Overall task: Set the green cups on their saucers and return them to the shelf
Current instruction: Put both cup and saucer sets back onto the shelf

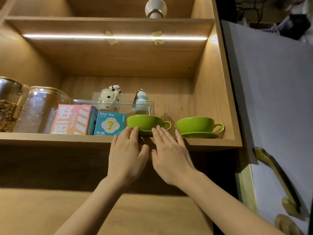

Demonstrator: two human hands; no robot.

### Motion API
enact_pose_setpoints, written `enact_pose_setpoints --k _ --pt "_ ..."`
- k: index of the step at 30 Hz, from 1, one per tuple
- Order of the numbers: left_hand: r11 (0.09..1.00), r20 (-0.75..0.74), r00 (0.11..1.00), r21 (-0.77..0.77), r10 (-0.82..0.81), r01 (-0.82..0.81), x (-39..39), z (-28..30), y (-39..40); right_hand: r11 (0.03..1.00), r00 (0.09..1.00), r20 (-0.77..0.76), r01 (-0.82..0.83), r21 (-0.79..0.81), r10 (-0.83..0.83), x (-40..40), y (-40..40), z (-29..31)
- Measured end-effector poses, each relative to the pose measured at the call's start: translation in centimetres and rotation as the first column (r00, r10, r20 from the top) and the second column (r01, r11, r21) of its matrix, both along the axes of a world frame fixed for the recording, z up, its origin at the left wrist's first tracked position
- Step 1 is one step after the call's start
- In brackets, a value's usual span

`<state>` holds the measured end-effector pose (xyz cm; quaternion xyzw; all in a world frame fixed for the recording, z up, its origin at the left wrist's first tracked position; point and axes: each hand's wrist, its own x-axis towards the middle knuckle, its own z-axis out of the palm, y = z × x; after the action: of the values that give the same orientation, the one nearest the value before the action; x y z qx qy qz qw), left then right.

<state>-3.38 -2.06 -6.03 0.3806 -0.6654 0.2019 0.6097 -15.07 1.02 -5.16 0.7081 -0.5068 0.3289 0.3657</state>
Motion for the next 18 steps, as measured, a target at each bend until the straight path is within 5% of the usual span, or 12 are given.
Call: enact_pose_setpoints --k 18 --pt "0.99 0.19 0.972 -0.049 0.141 -0.134 -0.1 -1.7 -1.0 0.999 0.998 0.047 -0.039 0.025 0.038 -0.5 -0.3 0.0"
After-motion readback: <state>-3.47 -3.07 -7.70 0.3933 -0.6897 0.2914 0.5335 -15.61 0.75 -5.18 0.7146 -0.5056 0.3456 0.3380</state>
